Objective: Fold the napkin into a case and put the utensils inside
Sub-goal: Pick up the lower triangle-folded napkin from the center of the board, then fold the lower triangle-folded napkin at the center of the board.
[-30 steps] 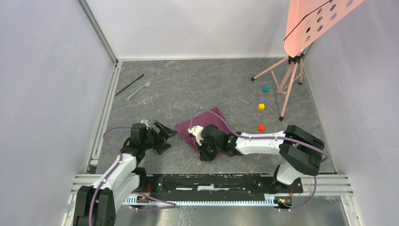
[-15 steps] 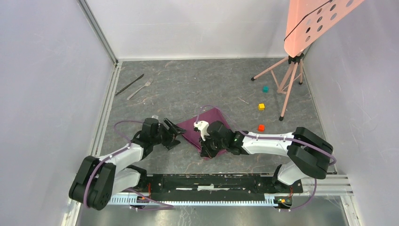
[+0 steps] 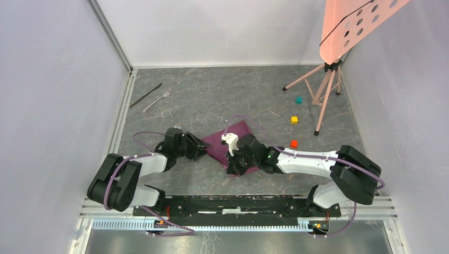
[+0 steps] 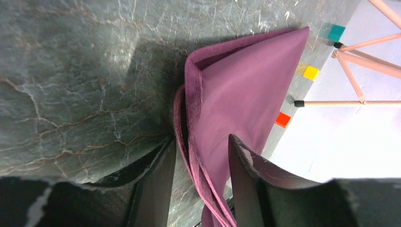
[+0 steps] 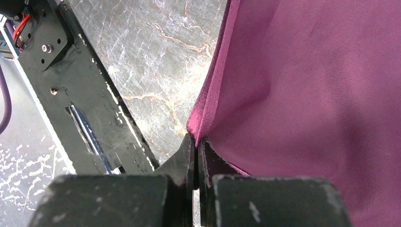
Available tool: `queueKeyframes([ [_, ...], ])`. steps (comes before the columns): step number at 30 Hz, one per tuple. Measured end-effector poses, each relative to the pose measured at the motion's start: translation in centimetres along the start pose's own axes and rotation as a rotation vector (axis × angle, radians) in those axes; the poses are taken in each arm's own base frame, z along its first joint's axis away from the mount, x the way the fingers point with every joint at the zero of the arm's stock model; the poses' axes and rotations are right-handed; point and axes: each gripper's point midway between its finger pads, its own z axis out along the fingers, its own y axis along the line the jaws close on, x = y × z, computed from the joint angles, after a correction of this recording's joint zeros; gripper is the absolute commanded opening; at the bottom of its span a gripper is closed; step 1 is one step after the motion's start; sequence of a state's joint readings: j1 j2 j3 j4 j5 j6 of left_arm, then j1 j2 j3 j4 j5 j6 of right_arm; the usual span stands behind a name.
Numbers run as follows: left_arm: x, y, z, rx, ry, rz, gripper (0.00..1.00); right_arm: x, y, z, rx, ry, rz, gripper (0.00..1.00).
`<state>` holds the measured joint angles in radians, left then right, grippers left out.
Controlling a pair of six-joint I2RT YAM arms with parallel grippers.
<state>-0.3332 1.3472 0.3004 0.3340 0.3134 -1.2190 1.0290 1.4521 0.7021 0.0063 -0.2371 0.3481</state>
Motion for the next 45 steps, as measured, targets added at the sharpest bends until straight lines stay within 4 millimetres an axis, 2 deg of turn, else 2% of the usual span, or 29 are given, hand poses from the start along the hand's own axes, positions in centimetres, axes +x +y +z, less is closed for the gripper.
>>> queueKeyframes([
  [4,-0.6,0.0,0.4,-0.031,-0.015,0.011,0.31,0.3,0.1,0.0,-0.011,0.009,0.003,0.00],
  [8,-1.1,0.3,0.7,-0.059,-0.015,0.023,0.09,0.6,0.3,0.0,-0.024,0.018,0.004,0.00],
  [10,-1.3,0.6,0.7,-0.074,-0.015,0.028,0.02,0.7,0.5,0.0,-0.036,0.022,0.004,0.00],
  [15,-1.8,1.9,-0.5,-0.137,-0.014,0.043,0.02,0.8,1.7,0.4,-0.069,0.016,-0.021,0.00],
  [23,-2.8,2.1,-5.6,-0.273,-0.061,0.124,0.02,1.6,5.8,2.3,-0.240,-0.004,-0.004,0.00],
  [29,-2.9,3.0,-7.6,-0.460,-0.044,0.123,0.02,1.4,6.9,2.4,-0.346,-0.054,0.052,0.00],
  [31,-2.8,2.9,-7.7,-0.548,-0.032,0.147,0.02,1.4,6.6,2.1,-0.363,-0.069,0.074,0.00],
  [34,-2.6,1.8,-7.1,-0.647,-0.030,0.185,0.02,1.8,5.5,1.9,-0.362,-0.080,0.110,0.00],
  [45,-1.2,-1.2,-3.1,-0.882,-0.046,0.301,0.02,3.4,2.6,0.8,-0.328,-0.106,0.174,0.00],
])
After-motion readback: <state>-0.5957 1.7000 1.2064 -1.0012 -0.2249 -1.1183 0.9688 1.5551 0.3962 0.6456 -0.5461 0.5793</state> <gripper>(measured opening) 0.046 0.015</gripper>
